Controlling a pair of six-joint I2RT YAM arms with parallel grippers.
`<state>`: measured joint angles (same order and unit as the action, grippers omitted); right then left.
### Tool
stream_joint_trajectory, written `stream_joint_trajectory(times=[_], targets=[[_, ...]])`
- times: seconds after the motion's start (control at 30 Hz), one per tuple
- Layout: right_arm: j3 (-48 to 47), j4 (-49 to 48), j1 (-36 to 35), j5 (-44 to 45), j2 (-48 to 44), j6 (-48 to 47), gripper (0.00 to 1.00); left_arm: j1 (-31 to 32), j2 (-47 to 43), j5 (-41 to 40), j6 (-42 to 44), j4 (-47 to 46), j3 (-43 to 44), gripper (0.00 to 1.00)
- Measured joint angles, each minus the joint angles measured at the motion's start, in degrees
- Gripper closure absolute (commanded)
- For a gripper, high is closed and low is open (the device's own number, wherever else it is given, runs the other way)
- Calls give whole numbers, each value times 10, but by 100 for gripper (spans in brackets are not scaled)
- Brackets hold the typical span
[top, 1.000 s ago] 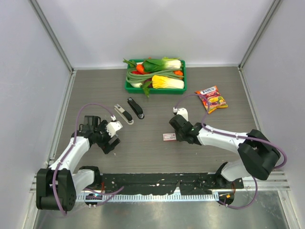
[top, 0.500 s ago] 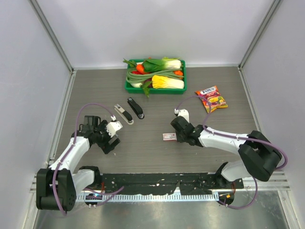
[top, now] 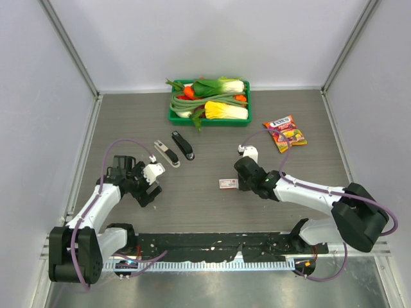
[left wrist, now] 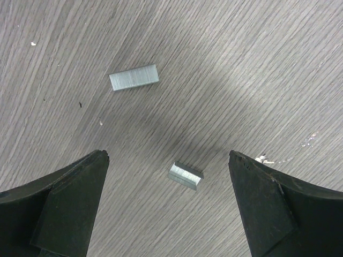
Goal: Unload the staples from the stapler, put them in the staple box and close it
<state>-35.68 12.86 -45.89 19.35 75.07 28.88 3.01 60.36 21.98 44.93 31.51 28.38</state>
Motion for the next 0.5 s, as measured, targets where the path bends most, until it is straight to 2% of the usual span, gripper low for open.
stream_joint_trajectory(times=[0.5], targets=[[23,-49,0,0,-3,4,87,0,0,0,0,0,0,0]])
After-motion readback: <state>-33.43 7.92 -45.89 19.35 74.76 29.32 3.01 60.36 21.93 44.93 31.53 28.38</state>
